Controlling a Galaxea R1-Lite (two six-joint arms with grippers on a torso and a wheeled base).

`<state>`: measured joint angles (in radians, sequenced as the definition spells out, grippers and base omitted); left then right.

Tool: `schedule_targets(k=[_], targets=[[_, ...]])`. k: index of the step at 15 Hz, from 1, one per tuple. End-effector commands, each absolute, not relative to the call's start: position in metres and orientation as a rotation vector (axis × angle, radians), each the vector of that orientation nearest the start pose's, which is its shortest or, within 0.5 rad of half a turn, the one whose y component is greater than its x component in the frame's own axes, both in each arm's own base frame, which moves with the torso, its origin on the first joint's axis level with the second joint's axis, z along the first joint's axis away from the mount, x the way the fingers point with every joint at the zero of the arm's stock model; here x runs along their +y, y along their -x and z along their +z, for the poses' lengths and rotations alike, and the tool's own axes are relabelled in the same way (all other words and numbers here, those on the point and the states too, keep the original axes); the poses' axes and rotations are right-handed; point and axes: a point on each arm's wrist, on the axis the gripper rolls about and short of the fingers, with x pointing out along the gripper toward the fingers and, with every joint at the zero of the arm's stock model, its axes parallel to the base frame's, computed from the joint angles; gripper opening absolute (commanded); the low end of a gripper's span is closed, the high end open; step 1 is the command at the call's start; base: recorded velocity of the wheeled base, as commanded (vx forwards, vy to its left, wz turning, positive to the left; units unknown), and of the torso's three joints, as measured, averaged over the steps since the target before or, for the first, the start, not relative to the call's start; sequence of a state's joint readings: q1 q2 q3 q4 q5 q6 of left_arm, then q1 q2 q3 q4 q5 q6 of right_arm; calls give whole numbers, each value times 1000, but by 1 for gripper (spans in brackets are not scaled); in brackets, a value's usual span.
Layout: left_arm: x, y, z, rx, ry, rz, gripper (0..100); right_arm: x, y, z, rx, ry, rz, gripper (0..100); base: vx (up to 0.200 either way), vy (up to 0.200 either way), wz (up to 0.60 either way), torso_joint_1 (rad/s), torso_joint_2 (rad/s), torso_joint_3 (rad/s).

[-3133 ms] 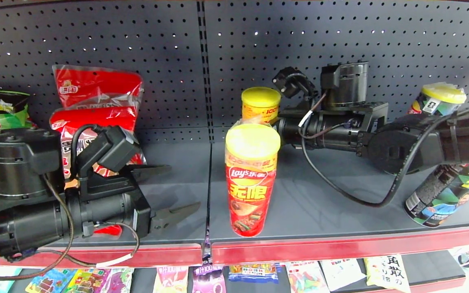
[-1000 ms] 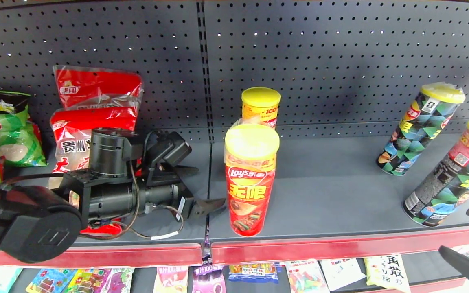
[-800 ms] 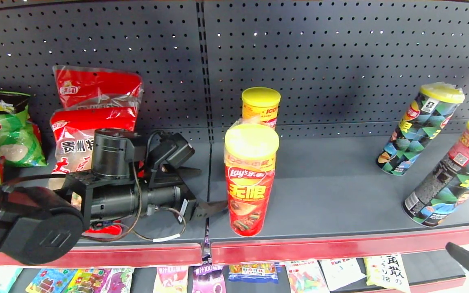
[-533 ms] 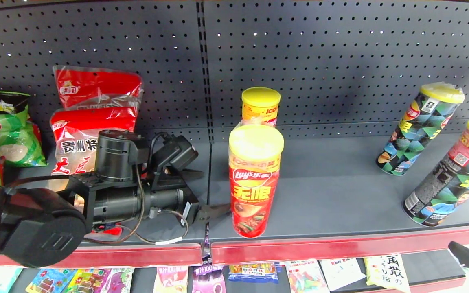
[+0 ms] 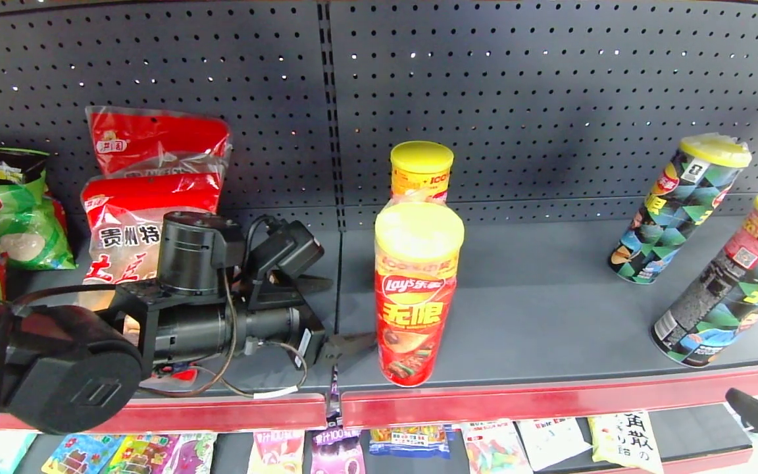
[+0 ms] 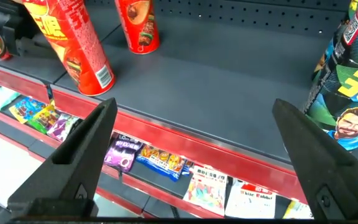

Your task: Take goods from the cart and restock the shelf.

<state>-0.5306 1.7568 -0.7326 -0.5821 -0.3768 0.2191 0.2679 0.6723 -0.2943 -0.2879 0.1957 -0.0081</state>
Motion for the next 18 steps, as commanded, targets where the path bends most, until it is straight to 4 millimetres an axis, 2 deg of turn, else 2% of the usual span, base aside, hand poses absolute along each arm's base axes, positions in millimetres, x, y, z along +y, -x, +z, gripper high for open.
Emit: schedule_targets(k=[1, 7, 9, 13, 15, 16, 17, 18], targets=[[-160, -257, 141, 359, -236, -938, 100, 20, -55, 183, 94, 11, 465, 100, 0, 0, 0, 0, 0, 0], [-162, -259, 138, 366, -237, -937, 100, 20, -55, 182, 97, 11, 465, 100, 0, 0, 0, 0, 0, 0], [-156, -255, 137, 375, -235, -927, 100, 20, -55, 179, 106, 11, 465, 100, 0, 0, 0, 0, 0, 0], [-109, -208, 175, 258, -209, -811, 100, 17, -44, 157, 136, 14, 465, 100, 0, 0, 0, 0, 0, 0], [-82, -169, 192, 207, -166, -694, 100, 13, -35, 148, 121, 19, 439, 100, 0, 0, 0, 0, 0, 0], [-68, -142, 196, 195, -137, -605, 100, 11, -30, 144, 119, 21, 393, 100, 0, 0, 0, 0, 0, 0], [-54, -116, 195, 197, -110, -507, 100, 8, -24, 142, 119, 22, 349, 100, 0, 0, 0, 0, 0, 0], [-46, -101, 193, 198, -97, -452, 100, 7, -21, 141, 116, 23, 321, 100, 0, 0, 0, 0, 0, 0]])
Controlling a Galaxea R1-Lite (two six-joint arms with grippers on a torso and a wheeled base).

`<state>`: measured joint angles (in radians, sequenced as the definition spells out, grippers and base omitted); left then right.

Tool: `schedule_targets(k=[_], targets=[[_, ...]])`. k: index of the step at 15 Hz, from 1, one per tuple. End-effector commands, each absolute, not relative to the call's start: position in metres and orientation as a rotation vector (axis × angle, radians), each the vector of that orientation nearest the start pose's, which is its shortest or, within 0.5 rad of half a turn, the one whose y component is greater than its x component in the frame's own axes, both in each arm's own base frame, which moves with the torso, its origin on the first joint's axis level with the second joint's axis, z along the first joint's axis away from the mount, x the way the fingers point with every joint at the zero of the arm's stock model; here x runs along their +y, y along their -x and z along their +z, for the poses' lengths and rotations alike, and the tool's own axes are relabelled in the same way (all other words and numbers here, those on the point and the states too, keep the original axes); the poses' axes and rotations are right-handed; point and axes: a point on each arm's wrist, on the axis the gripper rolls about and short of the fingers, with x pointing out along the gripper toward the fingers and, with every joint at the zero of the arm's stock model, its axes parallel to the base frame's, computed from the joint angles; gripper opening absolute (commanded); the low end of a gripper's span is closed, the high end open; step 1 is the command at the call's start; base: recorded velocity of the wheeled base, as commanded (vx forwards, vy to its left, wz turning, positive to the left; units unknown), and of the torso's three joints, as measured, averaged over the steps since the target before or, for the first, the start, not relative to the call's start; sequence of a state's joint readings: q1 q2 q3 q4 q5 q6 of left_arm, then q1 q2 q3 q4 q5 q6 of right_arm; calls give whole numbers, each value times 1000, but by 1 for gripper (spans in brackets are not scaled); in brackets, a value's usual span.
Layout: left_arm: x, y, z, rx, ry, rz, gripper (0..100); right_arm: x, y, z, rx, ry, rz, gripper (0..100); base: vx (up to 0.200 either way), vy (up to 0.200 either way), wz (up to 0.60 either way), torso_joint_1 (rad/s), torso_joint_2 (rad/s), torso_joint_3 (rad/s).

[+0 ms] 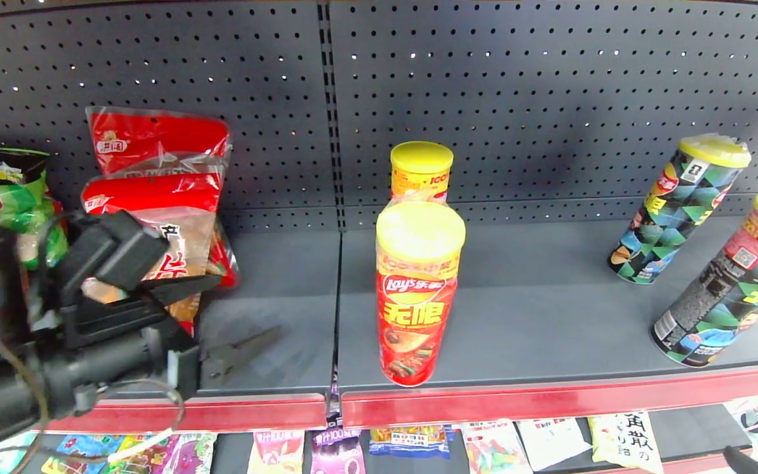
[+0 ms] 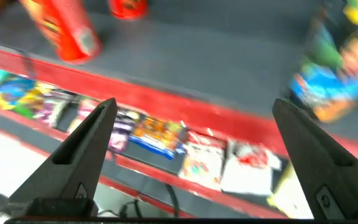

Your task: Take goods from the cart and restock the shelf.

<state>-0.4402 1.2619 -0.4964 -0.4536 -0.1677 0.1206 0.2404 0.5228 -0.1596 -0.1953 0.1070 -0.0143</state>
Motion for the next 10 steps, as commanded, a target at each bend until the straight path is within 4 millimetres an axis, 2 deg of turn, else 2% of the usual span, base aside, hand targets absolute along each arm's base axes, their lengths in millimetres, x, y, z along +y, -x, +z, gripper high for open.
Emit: schedule_targets(k=[1, 2, 5, 7, 8, 10], targets=[[-35, -79, 189, 209, -67, -382, 100, 5, -14, 137, 108, 23, 284, 100, 0, 0, 0, 0, 0, 0], [-19, -49, 182, 242, -33, -289, 100, 1, -2, 128, 120, 27, 249, 100, 0, 0, 0, 0, 0, 0], [1, -11, 161, 274, -6, -142, 100, -4, 14, 117, 135, 42, 142, 100, 0, 0, 0, 0, 0, 0], [6, 0, 149, 287, 8, -45, 100, -6, 15, 114, 134, 45, 75, 100, 0, 0, 0, 0, 0, 0], [7, 5, 138, 309, 19, 39, 100, -7, 16, 111, 129, 46, 38, 100, 0, 0, 0, 0, 0, 0], [7, 9, 126, 317, 30, 123, 100, -7, 14, 110, 153, 49, -44, 100, 0, 0, 0, 0, 0, 0]])
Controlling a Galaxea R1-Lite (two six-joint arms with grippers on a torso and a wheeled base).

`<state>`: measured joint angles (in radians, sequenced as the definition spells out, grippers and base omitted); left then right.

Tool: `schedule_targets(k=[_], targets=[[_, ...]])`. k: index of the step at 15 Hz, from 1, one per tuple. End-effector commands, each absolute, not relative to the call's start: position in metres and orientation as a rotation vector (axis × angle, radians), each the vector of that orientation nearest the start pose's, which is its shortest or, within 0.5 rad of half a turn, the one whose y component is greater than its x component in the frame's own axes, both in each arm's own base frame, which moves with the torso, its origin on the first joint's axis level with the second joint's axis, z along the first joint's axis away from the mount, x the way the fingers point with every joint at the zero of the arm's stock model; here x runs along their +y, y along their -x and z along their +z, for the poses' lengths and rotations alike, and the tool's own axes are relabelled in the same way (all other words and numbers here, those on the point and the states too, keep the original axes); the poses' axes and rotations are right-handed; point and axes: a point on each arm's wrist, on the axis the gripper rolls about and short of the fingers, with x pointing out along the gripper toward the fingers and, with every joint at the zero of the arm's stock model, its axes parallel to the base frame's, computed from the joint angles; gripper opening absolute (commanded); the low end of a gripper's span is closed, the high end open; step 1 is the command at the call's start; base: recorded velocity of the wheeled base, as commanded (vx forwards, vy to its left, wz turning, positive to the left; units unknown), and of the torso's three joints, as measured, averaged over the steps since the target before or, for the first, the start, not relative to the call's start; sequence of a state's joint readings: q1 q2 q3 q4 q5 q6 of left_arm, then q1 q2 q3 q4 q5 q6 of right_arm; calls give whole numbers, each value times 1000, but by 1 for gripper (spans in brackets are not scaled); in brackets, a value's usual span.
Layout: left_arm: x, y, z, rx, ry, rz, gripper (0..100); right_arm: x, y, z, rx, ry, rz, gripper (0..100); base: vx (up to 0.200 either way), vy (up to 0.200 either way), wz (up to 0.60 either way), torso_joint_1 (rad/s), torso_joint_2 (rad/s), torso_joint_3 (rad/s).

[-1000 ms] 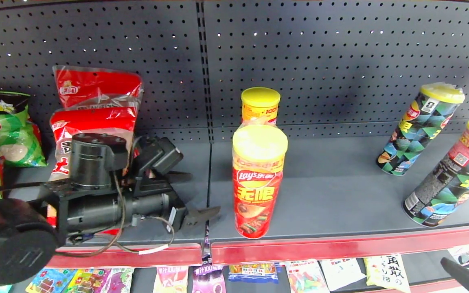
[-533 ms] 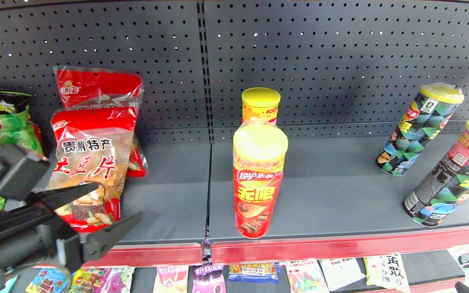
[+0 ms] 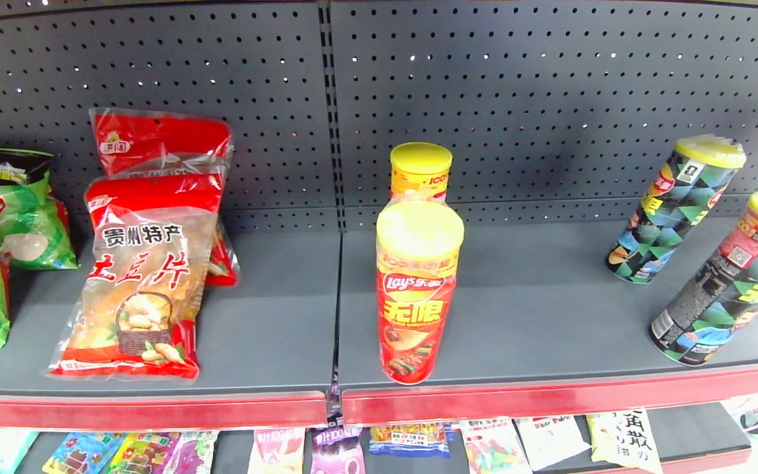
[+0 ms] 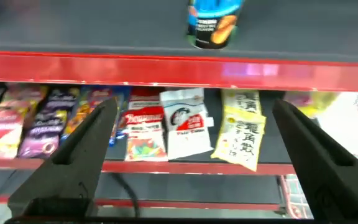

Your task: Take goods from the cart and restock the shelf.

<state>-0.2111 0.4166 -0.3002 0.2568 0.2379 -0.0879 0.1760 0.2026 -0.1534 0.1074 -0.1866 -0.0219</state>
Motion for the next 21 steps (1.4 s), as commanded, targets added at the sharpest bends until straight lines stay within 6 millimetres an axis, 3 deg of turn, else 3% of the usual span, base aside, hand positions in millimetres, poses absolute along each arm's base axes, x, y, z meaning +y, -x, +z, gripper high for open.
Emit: schedule_targets(k=[1, 5, 7, 8, 10, 13, 16, 18, 21], targets=[[7, 10, 121, 319, 34, 141, 100, -6, 13, 109, 171, 50, -78, 100, 0, 0, 0, 0, 0, 0], [3, 16, 97, 324, 90, 384, 100, -3, 13, 90, 222, 38, -261, 100, 0, 0, 0, 0, 0, 0], [1, 21, 94, 272, 100, 306, 100, -2, 16, 88, 188, 34, -233, 100, 0, 0, 0, 0, 0, 0], [-3, 28, 90, 197, 57, 83, 100, -1, 25, 86, 73, 34, -59, 100, 0, 0, 0, 0, 0, 0], [-4, 22, 89, 128, 34, -3, 100, -1, 28, 84, 30, 41, -56, 100, 0, 0, 0, 0, 0, 0], [-5, 16, 83, 40, -26, -68, 100, -2, 25, 83, -35, 17, -77, 100, 0, 0, 0, 0, 0, 0], [0, 16, 77, 94, 12, 165, 100, -2, 24, 82, -34, 20, -85, 100, 0, 0, 0, 0, 0, 0], [-1, 16, 78, 88, 15, 126, 100, -2, 24, 82, -37, 21, -92, 100, 0, 0, 0, 0, 0, 0], [0, 20, 77, 42, 9, -63, 100, 0, 24, 82, -44, 17, -5, 100, 0, 0, 0, 0, 0, 0]])
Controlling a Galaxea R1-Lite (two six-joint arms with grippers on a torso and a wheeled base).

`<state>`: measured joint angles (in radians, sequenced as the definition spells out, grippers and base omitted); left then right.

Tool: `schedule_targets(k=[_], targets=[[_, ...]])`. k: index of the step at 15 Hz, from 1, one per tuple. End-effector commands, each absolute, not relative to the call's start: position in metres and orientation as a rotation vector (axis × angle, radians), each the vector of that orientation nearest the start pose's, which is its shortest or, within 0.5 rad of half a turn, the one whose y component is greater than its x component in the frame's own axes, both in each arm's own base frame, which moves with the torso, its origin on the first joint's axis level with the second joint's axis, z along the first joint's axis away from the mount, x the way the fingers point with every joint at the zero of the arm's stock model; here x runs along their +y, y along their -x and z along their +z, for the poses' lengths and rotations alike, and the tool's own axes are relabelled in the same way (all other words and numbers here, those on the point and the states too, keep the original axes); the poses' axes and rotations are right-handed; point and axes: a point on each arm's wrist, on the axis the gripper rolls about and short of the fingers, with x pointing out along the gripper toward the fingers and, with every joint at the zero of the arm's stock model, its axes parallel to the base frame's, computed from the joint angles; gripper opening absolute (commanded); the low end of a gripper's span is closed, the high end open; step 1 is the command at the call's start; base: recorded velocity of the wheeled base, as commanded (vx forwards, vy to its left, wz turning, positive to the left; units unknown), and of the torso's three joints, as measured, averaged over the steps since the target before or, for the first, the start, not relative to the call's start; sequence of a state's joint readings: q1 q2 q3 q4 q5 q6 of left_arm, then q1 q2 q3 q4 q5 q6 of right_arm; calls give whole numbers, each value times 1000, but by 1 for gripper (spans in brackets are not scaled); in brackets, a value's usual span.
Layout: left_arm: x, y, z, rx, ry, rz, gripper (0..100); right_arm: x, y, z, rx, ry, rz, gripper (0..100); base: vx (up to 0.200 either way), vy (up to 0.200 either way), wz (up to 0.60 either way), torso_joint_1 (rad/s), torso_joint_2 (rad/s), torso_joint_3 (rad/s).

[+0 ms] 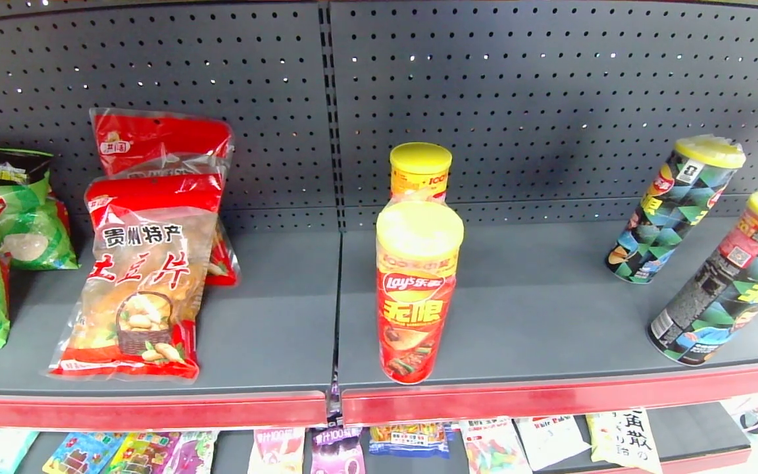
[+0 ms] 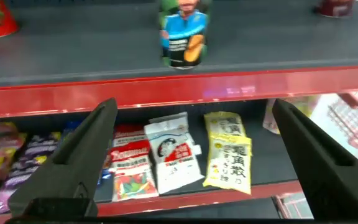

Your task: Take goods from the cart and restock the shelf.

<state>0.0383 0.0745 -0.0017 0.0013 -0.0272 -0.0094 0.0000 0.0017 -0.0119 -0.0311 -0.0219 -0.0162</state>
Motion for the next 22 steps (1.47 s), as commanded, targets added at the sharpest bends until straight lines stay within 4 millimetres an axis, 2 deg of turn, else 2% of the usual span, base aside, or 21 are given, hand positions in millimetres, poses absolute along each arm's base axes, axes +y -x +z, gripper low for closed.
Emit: schedule_targets(k=[1, 2, 10, 14, 17, 22], targets=[[0, 20, 77, 42, 9, -63, 100, 0, 24, 82, -44, 17, -5, 100, 0, 0, 0, 0, 0, 0], [-1, 22, 76, 11, 8, -41, 100, 1, 23, 79, -28, 19, 64, 100, 0, 0, 0, 0, 0, 0], [0, 23, 76, 0, 2, -15, 100, 1, 23, 75, 3, -2, 26, 100, 0, 0, 0, 0, 0, 0], [0, 23, 76, 0, 2, -15, 100, 1, 23, 75, 3, -2, 25, 100, -200, 0, 0, 8, 2, -1], [0, 23, 76, 0, 2, -15, 100, 1, 23, 75, 3, -2, 25, 100, 0, 0, 0, 0, 0, 0], [0, 23, 76, 0, 3, -15, 100, 1, 23, 75, 3, -2, 25, 100, 0, -200, 0, 6, 1, 1]])
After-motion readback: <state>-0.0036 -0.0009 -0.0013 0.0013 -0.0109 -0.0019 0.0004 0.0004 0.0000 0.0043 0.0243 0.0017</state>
